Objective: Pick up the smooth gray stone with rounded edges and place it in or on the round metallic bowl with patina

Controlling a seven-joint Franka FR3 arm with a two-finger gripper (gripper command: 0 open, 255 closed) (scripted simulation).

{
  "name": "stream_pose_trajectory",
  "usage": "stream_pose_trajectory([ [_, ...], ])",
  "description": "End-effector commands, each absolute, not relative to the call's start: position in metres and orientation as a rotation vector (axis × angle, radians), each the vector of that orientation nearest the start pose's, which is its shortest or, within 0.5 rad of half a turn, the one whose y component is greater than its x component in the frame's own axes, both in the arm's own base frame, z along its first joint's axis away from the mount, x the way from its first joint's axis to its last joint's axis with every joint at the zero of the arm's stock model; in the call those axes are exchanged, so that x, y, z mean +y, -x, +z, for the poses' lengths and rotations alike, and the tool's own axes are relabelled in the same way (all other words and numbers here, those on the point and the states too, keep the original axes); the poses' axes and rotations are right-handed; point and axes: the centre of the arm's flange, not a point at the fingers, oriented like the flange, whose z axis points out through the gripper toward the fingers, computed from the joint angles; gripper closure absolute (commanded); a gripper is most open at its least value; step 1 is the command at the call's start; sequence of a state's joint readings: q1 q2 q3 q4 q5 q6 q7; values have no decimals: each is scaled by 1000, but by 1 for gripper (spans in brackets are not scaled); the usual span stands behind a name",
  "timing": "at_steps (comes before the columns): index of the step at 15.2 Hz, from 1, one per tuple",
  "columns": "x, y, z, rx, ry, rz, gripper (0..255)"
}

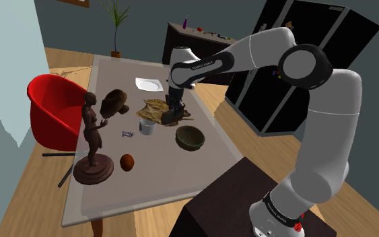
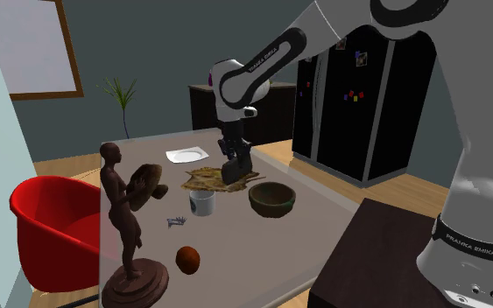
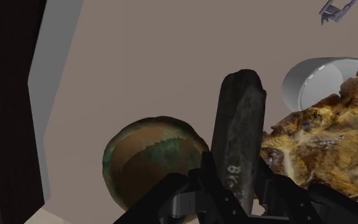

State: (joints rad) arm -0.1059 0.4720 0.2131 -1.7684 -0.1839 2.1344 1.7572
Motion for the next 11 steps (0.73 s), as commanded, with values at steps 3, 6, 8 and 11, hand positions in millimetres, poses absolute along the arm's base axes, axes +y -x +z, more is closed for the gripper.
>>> stream_pose_trajectory([
  [3,9,-611,296,2285,2306,19,255],
  [6,-22,-587,299,2285,2306,19,255],
  [8,-43,-571,301,2285,2306,19,255],
  [11,-59,-559,292,2285,2306,19,255],
])
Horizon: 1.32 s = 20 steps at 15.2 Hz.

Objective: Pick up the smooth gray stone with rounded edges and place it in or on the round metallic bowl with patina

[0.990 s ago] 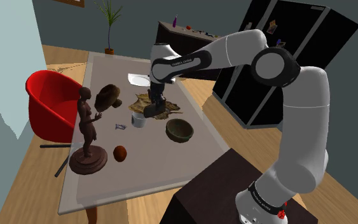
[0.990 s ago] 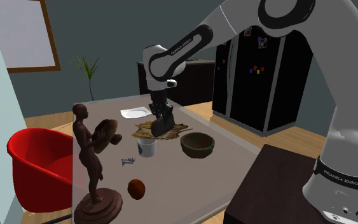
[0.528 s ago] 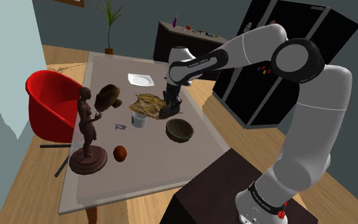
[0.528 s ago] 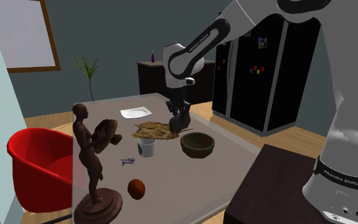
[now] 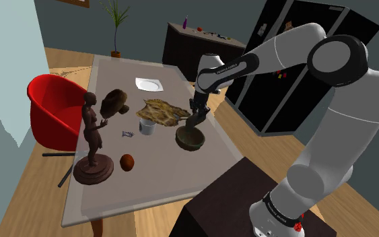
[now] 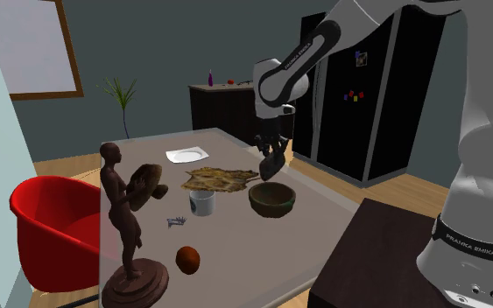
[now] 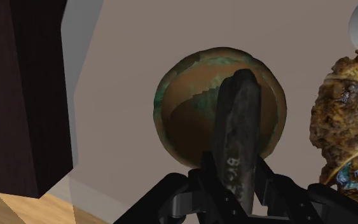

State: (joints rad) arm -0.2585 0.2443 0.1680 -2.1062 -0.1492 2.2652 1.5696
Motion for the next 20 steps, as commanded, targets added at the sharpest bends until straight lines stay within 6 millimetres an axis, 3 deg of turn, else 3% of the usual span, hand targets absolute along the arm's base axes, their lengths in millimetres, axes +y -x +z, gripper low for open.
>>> stream_pose_trajectory([
  [1,-59,-559,287,2285,2306,19,255],
  [14,-59,-559,218,2285,2306,19,255],
  [20,-59,-559,218,2285,2306,19,255],
])
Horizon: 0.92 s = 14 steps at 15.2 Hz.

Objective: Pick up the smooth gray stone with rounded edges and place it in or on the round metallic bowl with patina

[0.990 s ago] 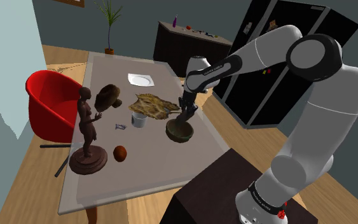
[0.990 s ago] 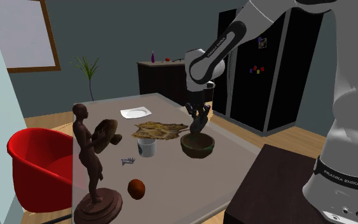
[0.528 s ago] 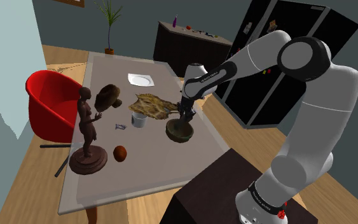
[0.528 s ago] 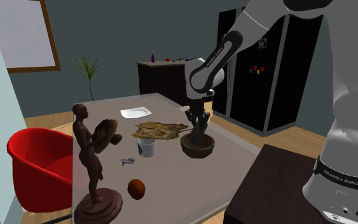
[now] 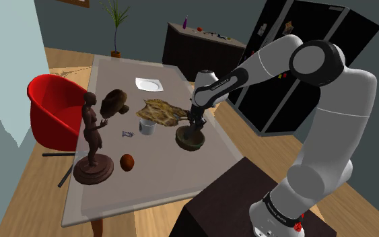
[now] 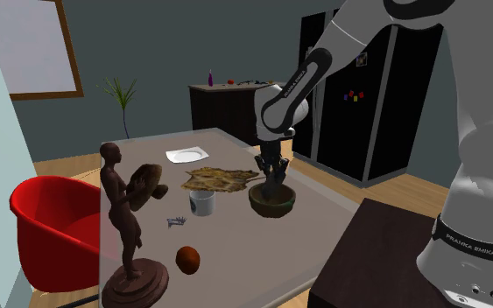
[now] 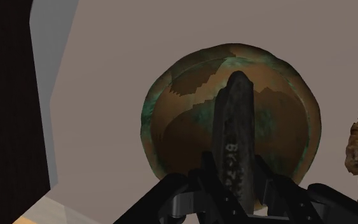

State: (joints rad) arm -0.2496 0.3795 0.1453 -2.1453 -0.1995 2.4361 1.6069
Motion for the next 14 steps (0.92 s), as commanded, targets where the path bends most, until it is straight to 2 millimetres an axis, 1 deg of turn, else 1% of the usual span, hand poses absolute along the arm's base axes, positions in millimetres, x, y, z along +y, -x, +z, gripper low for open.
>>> stream_pose_trajectory([
  [1,-59,-559,218,2285,2306,19,255],
  [2,-59,-559,218,2285,2306,19,255],
  [3,-59,-559,218,2285,2306,19,0],
  [8,-59,-559,218,2285,2306,19,0],
  [11,-56,-562,258,2285,2306,19,0],
  [12,-55,-563,268,2285,2306,19,0],
  [14,-55,-563,268,2285,2306,19,0],
])
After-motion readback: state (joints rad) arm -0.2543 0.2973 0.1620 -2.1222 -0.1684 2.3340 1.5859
